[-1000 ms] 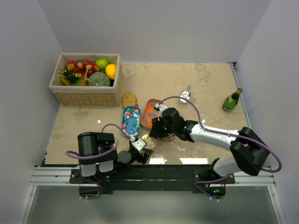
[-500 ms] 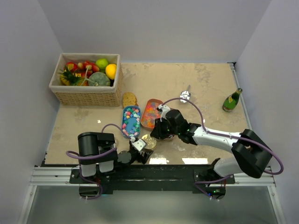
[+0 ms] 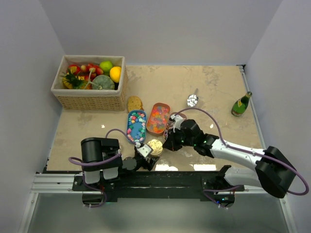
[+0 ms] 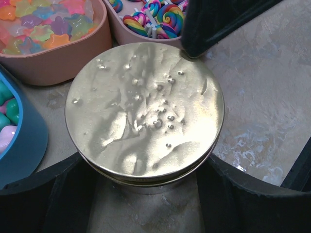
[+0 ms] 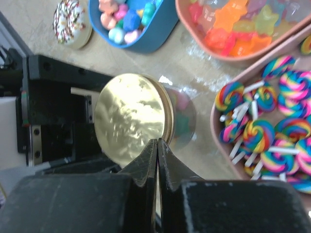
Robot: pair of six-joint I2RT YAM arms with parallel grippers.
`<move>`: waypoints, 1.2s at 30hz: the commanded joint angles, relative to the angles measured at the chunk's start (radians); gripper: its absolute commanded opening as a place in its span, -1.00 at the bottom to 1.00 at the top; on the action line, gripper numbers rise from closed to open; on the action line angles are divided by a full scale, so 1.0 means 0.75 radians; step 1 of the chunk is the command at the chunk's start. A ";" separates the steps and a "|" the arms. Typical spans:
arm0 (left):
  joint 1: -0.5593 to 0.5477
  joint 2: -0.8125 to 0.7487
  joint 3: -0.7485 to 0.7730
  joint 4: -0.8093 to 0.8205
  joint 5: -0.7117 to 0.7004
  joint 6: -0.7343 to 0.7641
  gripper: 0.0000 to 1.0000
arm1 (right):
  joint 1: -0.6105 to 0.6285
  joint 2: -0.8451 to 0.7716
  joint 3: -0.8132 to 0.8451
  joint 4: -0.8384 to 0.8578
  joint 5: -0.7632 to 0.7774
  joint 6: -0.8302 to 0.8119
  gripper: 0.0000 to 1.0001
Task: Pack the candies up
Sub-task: Screw the bottle lid onto the packing bottle.
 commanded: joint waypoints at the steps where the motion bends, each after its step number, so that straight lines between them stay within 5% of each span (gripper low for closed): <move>1: 0.001 0.039 -0.126 0.403 -0.002 -0.113 0.43 | 0.040 -0.119 0.001 -0.289 0.061 0.023 -0.72; 7: 0.003 0.039 -0.132 0.415 0.006 -0.113 0.43 | 0.040 -0.250 0.107 -0.308 0.338 0.093 -0.13; 11: 0.001 0.041 -0.132 0.422 0.010 -0.113 0.44 | 0.034 -0.151 0.180 -0.242 0.361 0.058 0.03; 20: 0.001 0.047 -0.138 0.430 0.010 -0.111 0.46 | 0.034 0.189 0.281 -0.044 0.171 -0.001 -0.11; 36: 0.001 0.055 -0.138 0.426 -0.023 -0.125 0.47 | 0.034 0.202 0.113 0.093 -0.046 0.032 -0.57</move>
